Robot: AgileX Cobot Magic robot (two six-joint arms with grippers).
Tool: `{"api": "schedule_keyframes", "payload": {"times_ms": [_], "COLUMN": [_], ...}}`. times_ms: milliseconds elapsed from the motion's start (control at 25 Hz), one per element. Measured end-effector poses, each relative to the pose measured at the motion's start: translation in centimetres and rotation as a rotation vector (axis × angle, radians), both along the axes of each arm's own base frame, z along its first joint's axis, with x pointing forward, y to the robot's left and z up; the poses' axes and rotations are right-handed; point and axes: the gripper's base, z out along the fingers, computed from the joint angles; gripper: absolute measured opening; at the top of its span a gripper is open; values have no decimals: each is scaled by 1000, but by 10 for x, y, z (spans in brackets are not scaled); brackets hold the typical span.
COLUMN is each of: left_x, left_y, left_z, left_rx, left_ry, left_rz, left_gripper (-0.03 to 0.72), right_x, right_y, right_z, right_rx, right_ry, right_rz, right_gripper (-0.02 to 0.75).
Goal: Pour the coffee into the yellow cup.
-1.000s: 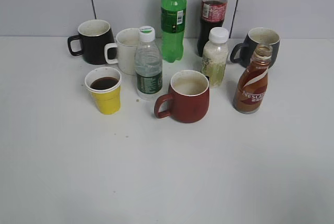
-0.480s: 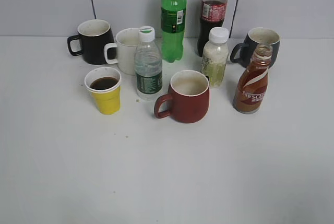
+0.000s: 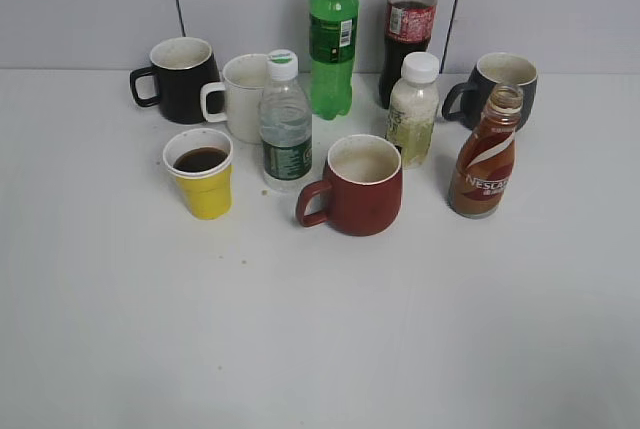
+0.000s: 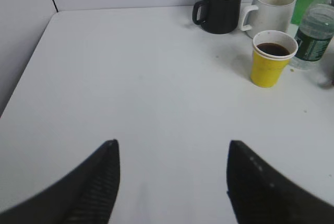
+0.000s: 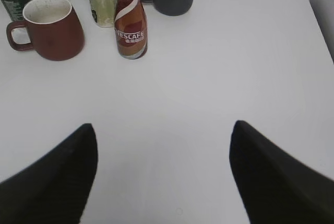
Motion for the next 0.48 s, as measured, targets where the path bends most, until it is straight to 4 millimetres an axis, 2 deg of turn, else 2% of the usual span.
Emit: {"api": "schedule_keyframes", "payload": {"times_ms": [480], "left_x": [0], "left_y": [0], "left_z": [0], "left_rx": [0], "left_ry": [0], "left_rz": [0], "left_gripper": [489], "right_x": [0], "right_y": [0], "right_z": [0], "right_rx": [0], "right_ry": [0], "right_rz": [0], "right_gripper": [589]}}
